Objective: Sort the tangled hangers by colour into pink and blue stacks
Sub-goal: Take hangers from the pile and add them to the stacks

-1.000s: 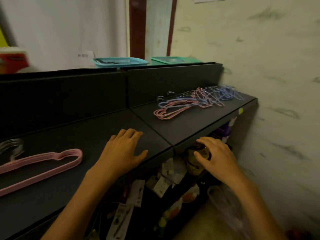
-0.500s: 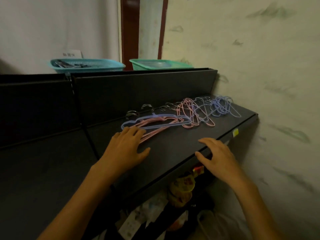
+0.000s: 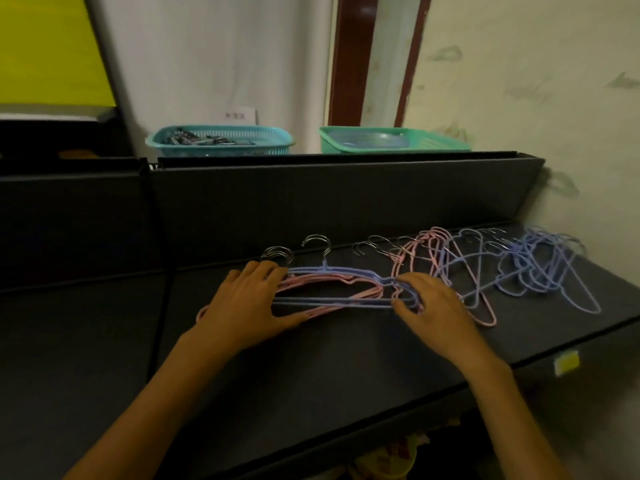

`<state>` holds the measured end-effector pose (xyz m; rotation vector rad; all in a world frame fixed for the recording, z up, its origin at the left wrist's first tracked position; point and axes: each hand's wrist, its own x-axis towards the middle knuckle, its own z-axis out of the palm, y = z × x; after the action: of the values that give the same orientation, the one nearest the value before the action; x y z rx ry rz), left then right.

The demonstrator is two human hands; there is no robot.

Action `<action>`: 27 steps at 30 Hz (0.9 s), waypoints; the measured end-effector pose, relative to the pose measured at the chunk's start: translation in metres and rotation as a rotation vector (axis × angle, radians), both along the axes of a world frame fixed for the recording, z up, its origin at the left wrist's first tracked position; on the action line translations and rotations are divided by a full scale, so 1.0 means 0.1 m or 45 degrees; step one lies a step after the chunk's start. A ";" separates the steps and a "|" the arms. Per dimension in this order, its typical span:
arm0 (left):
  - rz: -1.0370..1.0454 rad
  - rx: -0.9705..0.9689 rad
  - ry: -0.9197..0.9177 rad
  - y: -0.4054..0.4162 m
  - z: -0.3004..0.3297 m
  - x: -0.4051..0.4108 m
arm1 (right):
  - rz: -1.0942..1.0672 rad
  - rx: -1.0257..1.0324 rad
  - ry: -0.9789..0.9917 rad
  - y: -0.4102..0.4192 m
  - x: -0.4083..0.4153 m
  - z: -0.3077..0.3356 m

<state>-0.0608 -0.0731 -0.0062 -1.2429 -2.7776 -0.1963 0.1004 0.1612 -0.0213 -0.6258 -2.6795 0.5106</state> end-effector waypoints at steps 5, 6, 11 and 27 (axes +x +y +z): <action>0.131 0.044 -0.179 0.30 -0.04 0.05 | 0.121 -0.013 -0.023 0.45 -0.20 0.01; 0.145 0.051 -0.213 0.35 -0.06 0.06 | 0.134 -0.022 -0.024 0.53 -0.23 0.01; 0.212 0.163 -0.239 0.42 -0.12 0.10 | 0.208 -0.025 0.005 0.77 -0.30 -0.02; 0.226 0.312 -0.154 0.22 -0.15 0.20 | 0.400 -0.103 -0.098 0.72 -0.44 -0.03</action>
<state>-0.0404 -0.0514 -0.0209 -0.9526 -2.8353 -0.5953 0.0569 0.2336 -0.0241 -0.2474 -2.8579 0.6923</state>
